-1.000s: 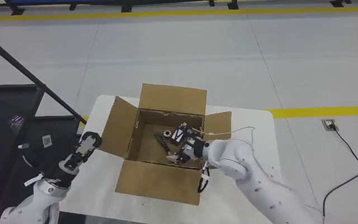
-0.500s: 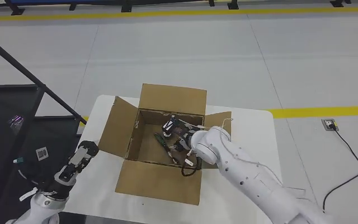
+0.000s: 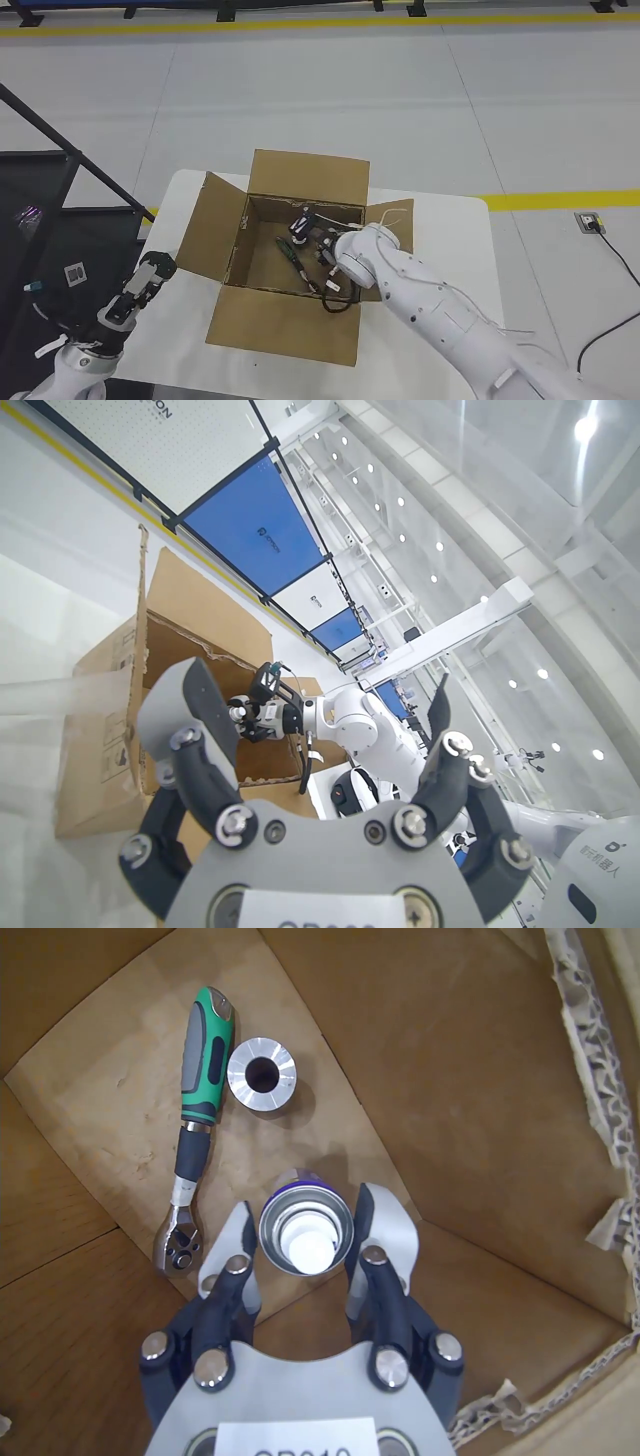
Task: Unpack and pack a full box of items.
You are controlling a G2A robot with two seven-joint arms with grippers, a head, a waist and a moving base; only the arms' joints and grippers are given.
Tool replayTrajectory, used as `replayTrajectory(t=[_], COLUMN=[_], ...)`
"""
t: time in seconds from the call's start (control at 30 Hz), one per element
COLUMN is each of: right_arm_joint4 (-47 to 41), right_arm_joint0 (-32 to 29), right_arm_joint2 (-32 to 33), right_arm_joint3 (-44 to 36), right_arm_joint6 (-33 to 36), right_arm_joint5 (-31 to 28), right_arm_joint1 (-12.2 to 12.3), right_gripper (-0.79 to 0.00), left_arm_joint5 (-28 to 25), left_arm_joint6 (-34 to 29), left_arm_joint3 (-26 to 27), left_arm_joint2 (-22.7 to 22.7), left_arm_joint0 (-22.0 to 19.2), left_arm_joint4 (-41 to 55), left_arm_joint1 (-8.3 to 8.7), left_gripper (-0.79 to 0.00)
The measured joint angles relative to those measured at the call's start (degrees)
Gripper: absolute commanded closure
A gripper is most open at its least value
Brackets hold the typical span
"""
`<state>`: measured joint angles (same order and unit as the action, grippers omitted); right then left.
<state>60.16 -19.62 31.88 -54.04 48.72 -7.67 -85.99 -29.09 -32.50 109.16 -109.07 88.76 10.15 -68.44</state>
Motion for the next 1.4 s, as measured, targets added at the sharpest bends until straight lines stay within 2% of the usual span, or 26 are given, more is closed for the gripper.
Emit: replayTrajectory(t=[0.17,0.37,0.47,0.7,0.8,0.9,1.0,1.1,1.3,1.4], right_arm_joint4=[0.0,2.75,5.88,14.27,17.25,20.28,23.16,23.95,25.99,22.88], right_arm_joint0=[0.12,-3.11,-7.13,-21.27,-26.51,-30.73,-33.81,-35.29,-32.51,-31.81], right_arm_joint2=[1.72,7.86,13.11,29.14,35.27,41.23,46.52,50.02,51.46,52.06], right_arm_joint3=[-1.04,-10.61,-18.95,-43.57,-51.02,-55.22,-56.18,-53.86,-40.99,-36.33], right_arm_joint6=[-0.56,-1.05,-1.1,-2.34,-2.71,-2.26,-1.58,0.21,8.53,8.47], right_arm_joint5=[-0.72,-1.05,0.11,0.87,2.02,4.25,7.37,8.03,3.65,1.92], right_arm_joint1=[0.05,2.8,5.11,10.11,11.27,12.12,12.67,13.02,13.5,13.49], right_gripper=[0.0,0.0,0.0,0.0,0.0,0.0,0.0,0.0,0.0,0.0], left_arm_joint5=[0.0,0.0,0.0,0.0,0.0,0.0,0.0,0.0,0.0,0.0], left_arm_joint6=[0.0,0.0,0.0,0.0,0.0,0.0,0.0,0.0,0.0,0.0], left_arm_joint3=[0.0,0.0,0.0,0.0,0.0,0.0,0.0,0.0,0.0,0.0], left_arm_joint2=[0.0,0.0,0.0,0.0,0.0,0.0,0.0,0.0,0.0,0.0], left_arm_joint0=[0.0,0.0,0.0,0.0,0.0,0.0,0.0,0.0,0.0,0.0], left_arm_joint4=[0.0,0.0,0.0,0.0,0.0,0.0,0.0,0.0,0.0,0.0], left_arm_joint1=[0.0,0.0,0.0,0.0,0.0,0.0,0.0,0.0,0.0,0.0], left_gripper=[-0.785,-0.785,-0.785,-0.785,-0.785,-0.785,-0.785,-0.785,-0.785,-0.785])
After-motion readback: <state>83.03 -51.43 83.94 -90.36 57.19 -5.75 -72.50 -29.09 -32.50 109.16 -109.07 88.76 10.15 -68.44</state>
